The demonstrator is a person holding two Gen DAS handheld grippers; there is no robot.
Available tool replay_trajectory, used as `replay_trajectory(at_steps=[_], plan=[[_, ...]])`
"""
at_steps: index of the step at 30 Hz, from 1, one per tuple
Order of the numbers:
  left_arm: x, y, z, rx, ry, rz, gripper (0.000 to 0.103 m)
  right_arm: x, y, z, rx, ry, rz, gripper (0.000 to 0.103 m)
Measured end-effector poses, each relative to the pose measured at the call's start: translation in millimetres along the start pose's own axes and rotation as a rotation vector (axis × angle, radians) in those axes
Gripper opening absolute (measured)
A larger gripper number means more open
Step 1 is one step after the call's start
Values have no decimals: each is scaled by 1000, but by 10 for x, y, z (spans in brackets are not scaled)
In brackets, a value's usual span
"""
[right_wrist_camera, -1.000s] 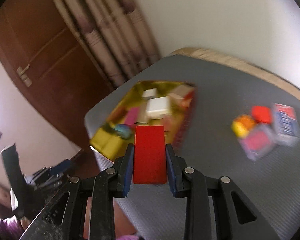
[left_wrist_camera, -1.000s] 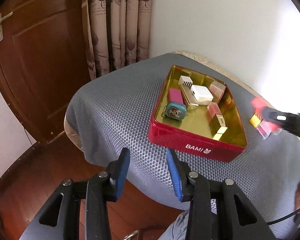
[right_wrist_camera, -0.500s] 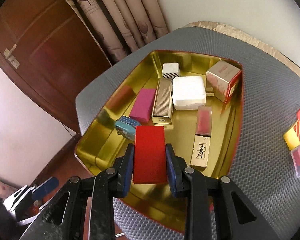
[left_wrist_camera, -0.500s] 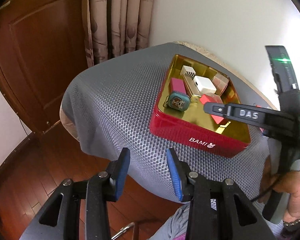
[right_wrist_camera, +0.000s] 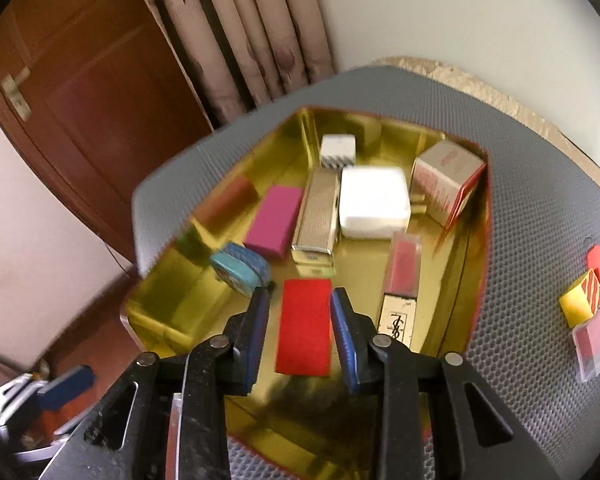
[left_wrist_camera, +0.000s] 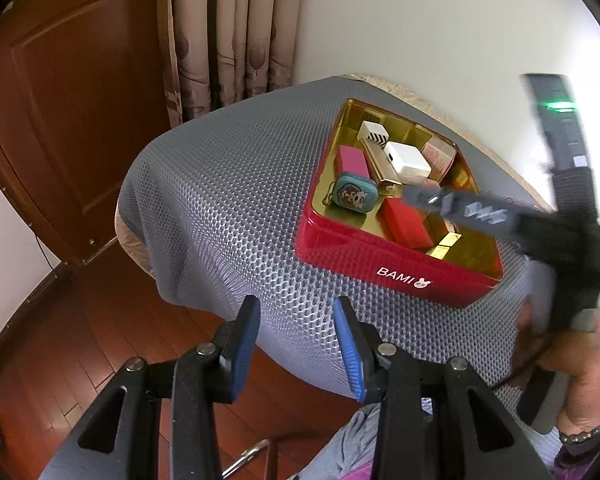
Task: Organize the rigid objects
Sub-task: 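Return the left gripper to the pile and grasp the clear red-card case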
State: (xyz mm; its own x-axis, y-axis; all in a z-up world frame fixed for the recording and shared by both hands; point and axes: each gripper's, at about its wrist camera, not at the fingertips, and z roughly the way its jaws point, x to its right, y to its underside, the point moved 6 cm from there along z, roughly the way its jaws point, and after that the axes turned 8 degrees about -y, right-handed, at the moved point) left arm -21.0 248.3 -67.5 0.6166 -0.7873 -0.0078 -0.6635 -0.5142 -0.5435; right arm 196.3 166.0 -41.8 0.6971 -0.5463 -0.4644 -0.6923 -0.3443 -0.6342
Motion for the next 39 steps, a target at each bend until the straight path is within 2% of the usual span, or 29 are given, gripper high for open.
replay_trajectory(at_steps=[2, 3, 4, 6, 7, 8, 12, 15, 17, 18, 21, 25, 29, 34, 36, 39], plan=[[-14, 4, -9, 3, -3, 0, 39, 15, -18, -203, 69, -8, 1, 38], [-22, 1, -18, 7, -3, 0, 39, 74, 18, -395, 122, 14, 2, 45], [-20, -1, -26, 11, 0, 1, 39, 140, 71, -538, 154, 41, 8, 56], [15, 7, -50, 17, 14, 15, 39, 354, 249, -842, 212, 109, 41, 68], [47, 13, -66, 21, 22, 29, 39, 523, 401, -1016, 234, 157, 65, 68], [102, 26, -92, 27, 34, 55, 39, 661, 526, -1134, 235, 202, 79, 68], [312, 74, -192, 61, 61, 151, 39, 1537, 1251, -1564, 129, 511, 106, 68], [514, 135, -257, 85, 89, 232, 40, 2019, 1642, -1888, 87, 652, 149, 69], [663, 197, -272, 79, 114, 283, 41, 2284, 1838, -2097, 71, 743, 177, 74], [731, 224, -271, 68, 132, 301, 41, 2419, 1937, -2216, 79, 766, 203, 80], [968, 291, -276, 37, 187, 355, 41, 2643, 2088, -2397, 115, 767, 289, 90], [1452, 229, -327, -6, 287, 410, 41, 2728, 2119, -2433, 131, 728, 339, 95], [1944, 0, -367, 36, 304, 464, 42, 2700, 2107, -2435, 144, 706, 325, 101], [2538, -240, -298, 59, 334, 549, 42, 2720, 2169, -2502, 170, 670, 356, 101], [2794, -306, -248, 60, 366, 602, 42, 2729, 2177, -2519, 182, 652, 366, 101], [3106, -396, -175, 75, 375, 692, 42, 2722, 2188, -2537, 194, 629, 370, 101]])
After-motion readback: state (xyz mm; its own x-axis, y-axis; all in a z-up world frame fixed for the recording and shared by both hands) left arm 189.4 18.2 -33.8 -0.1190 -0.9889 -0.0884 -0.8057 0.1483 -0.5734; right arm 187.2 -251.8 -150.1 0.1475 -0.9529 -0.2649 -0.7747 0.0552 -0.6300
